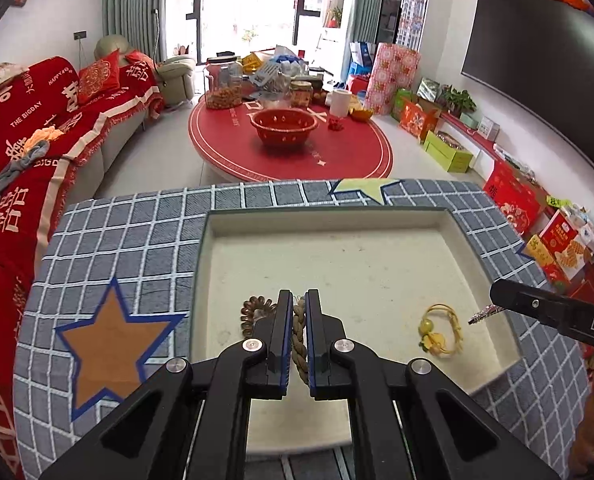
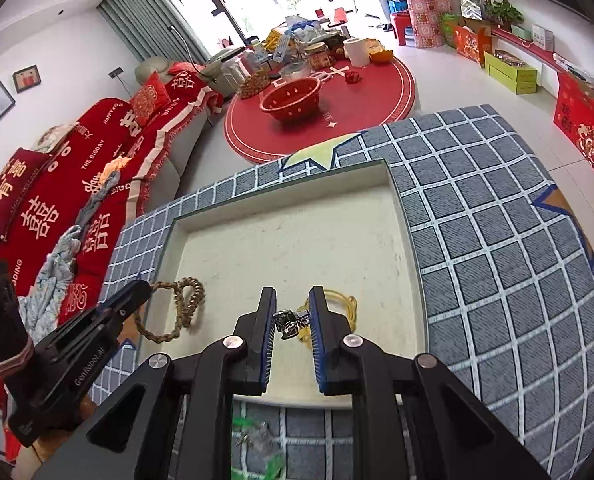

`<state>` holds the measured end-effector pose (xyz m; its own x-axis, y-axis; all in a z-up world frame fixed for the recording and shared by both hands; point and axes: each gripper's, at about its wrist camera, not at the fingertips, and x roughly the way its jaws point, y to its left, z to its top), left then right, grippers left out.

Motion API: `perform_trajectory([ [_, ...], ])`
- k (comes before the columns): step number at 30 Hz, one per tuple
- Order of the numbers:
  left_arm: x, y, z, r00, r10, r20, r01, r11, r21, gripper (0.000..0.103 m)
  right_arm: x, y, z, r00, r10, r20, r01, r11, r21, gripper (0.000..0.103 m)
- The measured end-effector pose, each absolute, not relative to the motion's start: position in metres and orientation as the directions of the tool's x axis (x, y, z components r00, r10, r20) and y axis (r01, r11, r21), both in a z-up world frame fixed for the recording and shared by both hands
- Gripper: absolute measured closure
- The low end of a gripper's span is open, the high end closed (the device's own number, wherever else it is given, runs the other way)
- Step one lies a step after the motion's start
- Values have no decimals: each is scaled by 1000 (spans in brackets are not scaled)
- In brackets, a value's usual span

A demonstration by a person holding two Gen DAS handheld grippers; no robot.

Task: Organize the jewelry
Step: 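Carry the rope strand and star clip into the tray and open both tools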

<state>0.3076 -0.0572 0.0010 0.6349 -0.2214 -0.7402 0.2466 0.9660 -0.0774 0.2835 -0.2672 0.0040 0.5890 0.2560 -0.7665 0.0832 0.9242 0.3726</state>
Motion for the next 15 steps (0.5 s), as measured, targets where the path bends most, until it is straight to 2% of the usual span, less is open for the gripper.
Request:
perform_trajectory([
  [7, 320, -72, -27, 622, -183, -761, 251, 967, -28, 84, 303, -276, -29, 567, 260, -782, 111, 916, 385, 85],
  [15, 317, -80, -38, 641, -90, -762, 238, 968, 86, 83, 304, -283, -51, 539, 239, -808, 143, 919, 367, 85],
])
